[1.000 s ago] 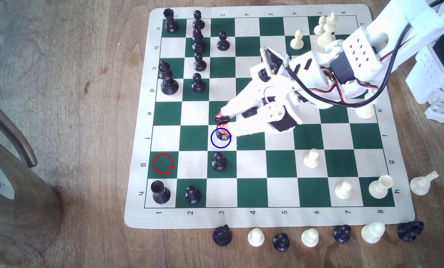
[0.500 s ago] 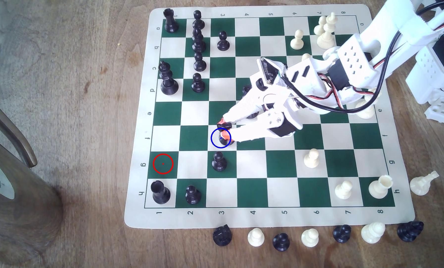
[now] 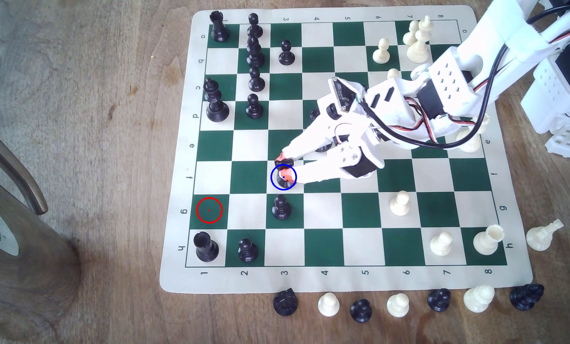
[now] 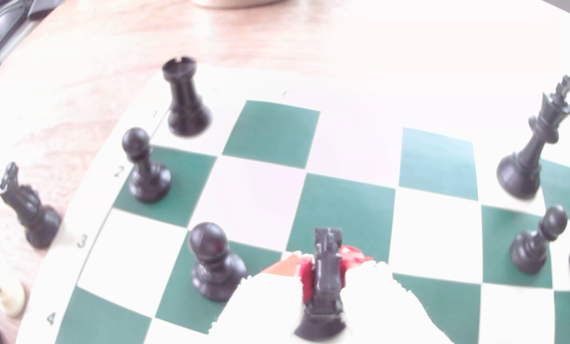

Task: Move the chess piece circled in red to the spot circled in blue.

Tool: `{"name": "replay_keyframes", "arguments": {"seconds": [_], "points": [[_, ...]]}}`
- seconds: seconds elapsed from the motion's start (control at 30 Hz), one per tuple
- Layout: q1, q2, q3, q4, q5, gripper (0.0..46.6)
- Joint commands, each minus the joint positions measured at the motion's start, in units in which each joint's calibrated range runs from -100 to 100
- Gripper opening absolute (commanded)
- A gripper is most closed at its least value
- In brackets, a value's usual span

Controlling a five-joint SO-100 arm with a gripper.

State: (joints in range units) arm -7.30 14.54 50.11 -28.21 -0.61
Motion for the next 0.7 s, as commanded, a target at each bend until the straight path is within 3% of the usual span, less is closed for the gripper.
{"name": "replay_keyframes", "arguments": {"seconds": [0.0,0.33,0.67], "points": [[0.5,-0.4,-3.9,-1.8,0.1,1.0],[1.1,0.3,-3.1,-7.3,0.0,13.9],[4.3,-7.2,-3.9,-4.3,0.5,14.8]]}}
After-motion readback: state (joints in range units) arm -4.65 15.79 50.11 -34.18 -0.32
